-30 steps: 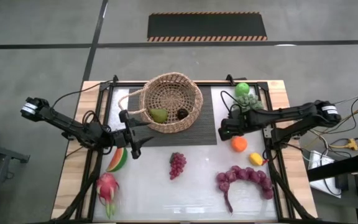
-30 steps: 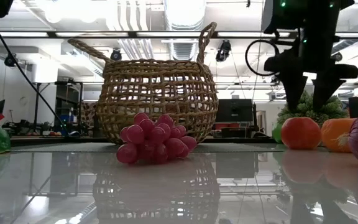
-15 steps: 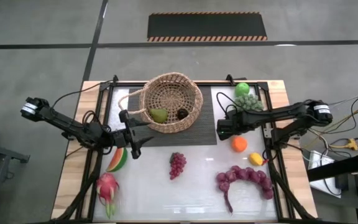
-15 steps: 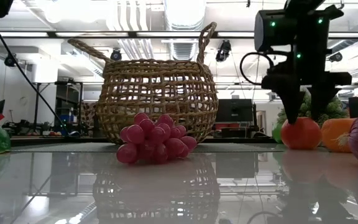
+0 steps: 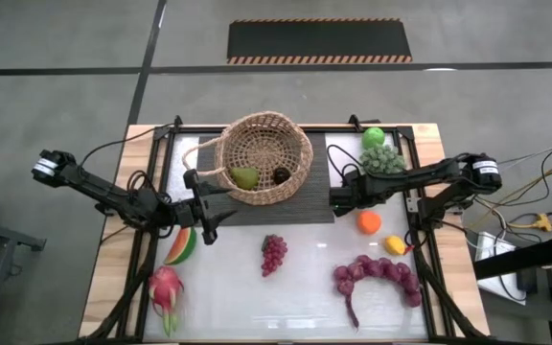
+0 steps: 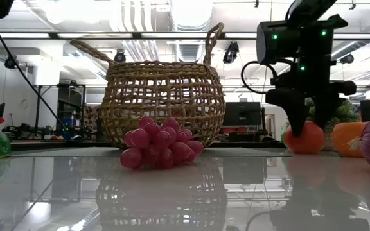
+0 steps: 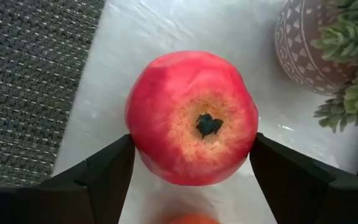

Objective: Build produce basket
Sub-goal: Put the red apple into the basket

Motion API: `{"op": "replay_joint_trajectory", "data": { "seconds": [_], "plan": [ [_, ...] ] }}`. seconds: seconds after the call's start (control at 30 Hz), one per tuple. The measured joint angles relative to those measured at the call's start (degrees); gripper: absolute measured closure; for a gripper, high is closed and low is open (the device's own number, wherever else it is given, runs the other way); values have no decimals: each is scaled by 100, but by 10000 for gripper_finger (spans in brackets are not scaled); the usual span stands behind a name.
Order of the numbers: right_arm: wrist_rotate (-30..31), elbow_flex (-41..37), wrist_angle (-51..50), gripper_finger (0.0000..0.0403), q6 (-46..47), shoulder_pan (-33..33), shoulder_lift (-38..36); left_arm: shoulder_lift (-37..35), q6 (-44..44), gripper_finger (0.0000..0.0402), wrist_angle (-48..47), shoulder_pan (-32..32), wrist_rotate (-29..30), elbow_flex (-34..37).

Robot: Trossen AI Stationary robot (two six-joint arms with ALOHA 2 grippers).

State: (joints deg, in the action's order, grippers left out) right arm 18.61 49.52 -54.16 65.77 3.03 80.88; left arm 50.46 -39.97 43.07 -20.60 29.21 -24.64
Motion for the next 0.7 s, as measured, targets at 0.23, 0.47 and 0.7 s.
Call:
{"op": "replay_joint_trajectory", "data": {
  "seconds": [0.23,0.47,0.7],
  "plan": [
    [-40,0,99,169,1,2,-66,2,0,169,0,0,1,11],
    [-286,19,77,169,-188,2,-242,0,0,169,0,0,2,20],
    [-1071,716,-15,170,-1225,-99,-615,0,0,169,0,1,2,31]
  ]
}}
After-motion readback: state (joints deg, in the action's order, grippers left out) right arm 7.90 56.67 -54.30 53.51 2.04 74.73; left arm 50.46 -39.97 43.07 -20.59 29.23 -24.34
